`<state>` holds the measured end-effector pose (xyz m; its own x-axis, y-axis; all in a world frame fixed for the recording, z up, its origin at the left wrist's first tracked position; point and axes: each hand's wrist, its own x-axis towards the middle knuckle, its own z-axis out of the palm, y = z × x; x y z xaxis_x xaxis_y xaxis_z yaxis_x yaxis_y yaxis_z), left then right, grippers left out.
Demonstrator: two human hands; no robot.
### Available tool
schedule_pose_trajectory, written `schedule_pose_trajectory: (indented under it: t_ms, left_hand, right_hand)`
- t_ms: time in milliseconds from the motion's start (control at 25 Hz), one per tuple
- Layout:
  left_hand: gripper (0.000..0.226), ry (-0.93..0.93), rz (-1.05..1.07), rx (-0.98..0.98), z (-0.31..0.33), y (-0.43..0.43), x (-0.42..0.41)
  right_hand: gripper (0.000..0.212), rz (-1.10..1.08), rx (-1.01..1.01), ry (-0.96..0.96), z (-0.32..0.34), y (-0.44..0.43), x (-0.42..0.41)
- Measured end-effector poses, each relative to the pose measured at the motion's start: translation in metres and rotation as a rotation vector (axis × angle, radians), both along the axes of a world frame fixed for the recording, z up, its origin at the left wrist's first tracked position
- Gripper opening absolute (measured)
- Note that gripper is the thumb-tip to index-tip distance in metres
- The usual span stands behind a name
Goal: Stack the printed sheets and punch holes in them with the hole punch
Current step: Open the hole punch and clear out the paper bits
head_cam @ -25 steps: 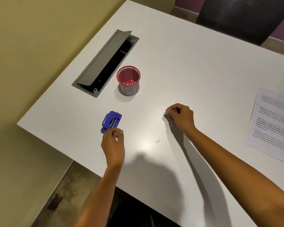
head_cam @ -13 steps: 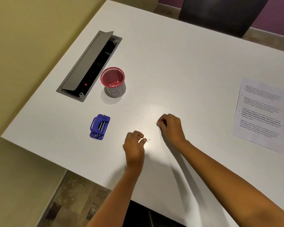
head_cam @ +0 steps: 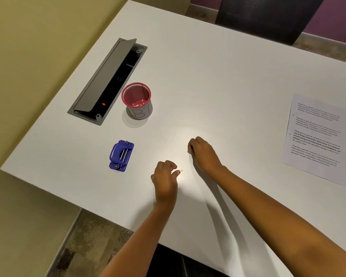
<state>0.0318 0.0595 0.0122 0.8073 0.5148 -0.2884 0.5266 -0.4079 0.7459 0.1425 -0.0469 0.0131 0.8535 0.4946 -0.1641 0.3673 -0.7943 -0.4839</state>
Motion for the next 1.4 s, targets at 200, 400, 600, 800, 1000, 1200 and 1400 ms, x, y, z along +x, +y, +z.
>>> schedule_pose_trajectory:
  t_ms: [200, 400, 600, 800, 1000, 1200, 1400]
  left_hand:
    - [0.011, -0.037, 0.004, -0.072, 0.0, 0.005, -0.002]
    - [0.014, -0.044, -0.024, -0.071, -0.001, 0.008, -0.004]
    - [0.01, 0.018, -0.07, -0.007, 0.003, 0.005, -0.002]
    - [0.011, 0.237, -0.178, 0.191, 0.01, 0.001, 0.01]
    - [0.015, 0.205, -0.247, 0.302, 0.015, 0.0, 0.006]
    - [0.02, 0.106, 0.008, -0.026, 0.019, 0.01, -0.003]
    - [0.024, 0.048, 0.062, -0.084, 0.021, 0.02, -0.02]
  right_hand:
    - [0.019, -0.66, 0.404, 0.351, 0.004, 0.001, -0.009]
    - [0.017, -0.942, 0.698, 0.77, 0.006, -0.018, -0.027]
    - [0.021, -0.954, 0.778, 0.822, 0.004, -0.028, -0.044]
    - [0.02, -0.896, 0.562, 0.701, 0.005, -0.03, -0.061]
    - [0.009, -0.759, 0.398, 0.478, 0.007, -0.02, -0.065]
    - [0.012, -0.472, 0.325, 0.321, 0.004, -0.007, -0.063]
    - [0.01, -0.228, 0.204, 0.242, -0.001, 0.001, -0.059]
